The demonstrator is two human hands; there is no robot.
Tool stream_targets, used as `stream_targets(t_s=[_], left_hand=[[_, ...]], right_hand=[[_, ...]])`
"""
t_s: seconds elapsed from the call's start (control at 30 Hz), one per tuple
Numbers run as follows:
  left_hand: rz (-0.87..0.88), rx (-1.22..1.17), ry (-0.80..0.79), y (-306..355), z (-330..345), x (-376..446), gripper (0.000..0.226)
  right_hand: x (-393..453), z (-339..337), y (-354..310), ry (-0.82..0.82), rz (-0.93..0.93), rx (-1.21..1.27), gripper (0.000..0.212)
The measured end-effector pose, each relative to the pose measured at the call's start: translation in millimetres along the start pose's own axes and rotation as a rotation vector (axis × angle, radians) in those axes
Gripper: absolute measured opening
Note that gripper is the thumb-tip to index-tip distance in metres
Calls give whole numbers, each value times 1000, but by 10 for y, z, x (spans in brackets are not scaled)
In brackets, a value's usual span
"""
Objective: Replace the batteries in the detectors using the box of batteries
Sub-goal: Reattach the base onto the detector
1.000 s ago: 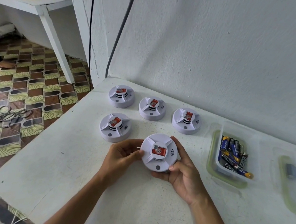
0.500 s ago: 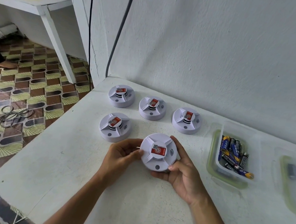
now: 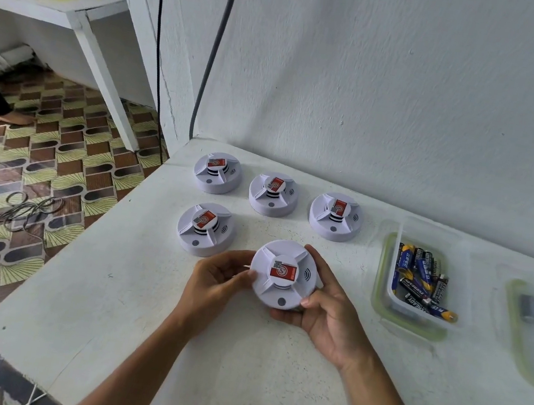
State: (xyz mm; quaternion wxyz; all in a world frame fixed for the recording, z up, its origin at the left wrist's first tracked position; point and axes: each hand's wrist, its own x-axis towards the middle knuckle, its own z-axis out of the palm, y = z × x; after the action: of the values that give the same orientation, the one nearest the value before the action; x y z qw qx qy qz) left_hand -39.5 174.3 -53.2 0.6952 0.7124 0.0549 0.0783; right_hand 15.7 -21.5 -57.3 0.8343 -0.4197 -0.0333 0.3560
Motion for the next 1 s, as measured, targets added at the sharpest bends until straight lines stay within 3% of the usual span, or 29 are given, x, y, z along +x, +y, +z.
stream_targets(t_s=[1.0], left_hand=[[10,9,55,-29,19,-22,24]], right_hand=[[16,58,-11,42,-37,-109,77]])
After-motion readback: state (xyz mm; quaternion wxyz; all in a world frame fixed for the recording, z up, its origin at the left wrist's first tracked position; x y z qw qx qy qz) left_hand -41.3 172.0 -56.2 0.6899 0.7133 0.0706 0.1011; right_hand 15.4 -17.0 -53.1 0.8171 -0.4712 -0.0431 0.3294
